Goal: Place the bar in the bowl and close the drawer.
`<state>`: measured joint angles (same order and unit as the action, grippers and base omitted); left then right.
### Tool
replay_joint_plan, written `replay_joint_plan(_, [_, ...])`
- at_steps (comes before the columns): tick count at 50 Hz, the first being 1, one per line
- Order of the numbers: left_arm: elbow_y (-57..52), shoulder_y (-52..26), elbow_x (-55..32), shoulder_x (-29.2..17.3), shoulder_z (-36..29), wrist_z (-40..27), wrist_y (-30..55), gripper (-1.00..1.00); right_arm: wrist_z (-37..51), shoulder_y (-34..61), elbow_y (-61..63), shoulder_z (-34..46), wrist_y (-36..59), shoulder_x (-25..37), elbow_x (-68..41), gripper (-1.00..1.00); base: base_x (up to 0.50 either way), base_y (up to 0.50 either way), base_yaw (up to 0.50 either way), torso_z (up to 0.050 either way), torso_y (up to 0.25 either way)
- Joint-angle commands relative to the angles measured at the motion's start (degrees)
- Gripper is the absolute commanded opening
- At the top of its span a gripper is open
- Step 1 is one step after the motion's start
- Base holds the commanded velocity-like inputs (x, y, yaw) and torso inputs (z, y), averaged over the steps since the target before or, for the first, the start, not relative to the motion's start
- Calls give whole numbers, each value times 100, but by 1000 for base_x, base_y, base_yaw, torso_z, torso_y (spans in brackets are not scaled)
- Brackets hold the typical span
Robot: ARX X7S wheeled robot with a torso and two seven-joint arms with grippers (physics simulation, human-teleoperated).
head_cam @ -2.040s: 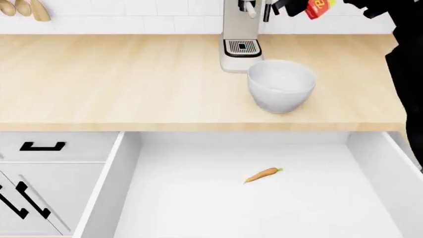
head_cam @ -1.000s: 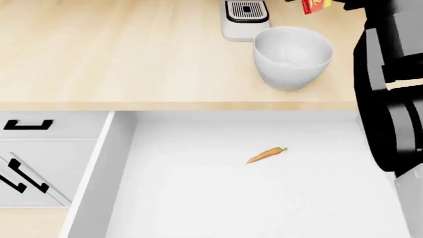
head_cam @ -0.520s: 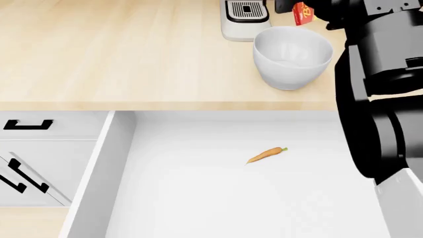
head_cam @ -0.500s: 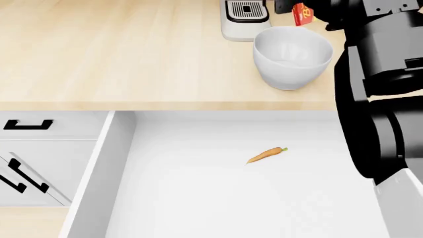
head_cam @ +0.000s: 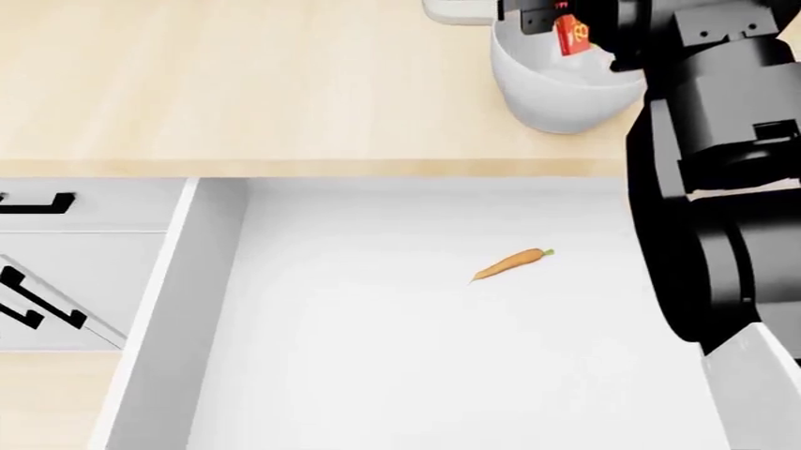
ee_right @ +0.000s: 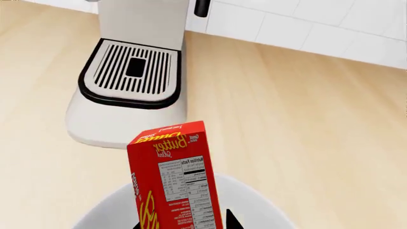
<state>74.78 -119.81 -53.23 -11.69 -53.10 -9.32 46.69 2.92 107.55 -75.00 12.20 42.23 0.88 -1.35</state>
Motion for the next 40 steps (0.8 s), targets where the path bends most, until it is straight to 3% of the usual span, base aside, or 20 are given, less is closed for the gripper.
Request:
replay_joint_plan(1, [-1,-22,275,2,313,1,60,100,-29,125,2,72,37,13,88,-100,0,0,0,0,0])
replay_joint_plan(19, [-9,-24,698,33,735,68,145,100,-78,173,2,127,212,6,112,-100,0,0,0,0,0])
replay_joint_plan(20, [-10,-25,715,34,755,71,149,100,-74,188,2,133,224,6,113,100,0,0,0,0,0])
replay_joint_plan(40, [-70,-28,1038,30,1014,30,213,100,-103,695,2,240,383,41,138,100,0,0,0,0,0])
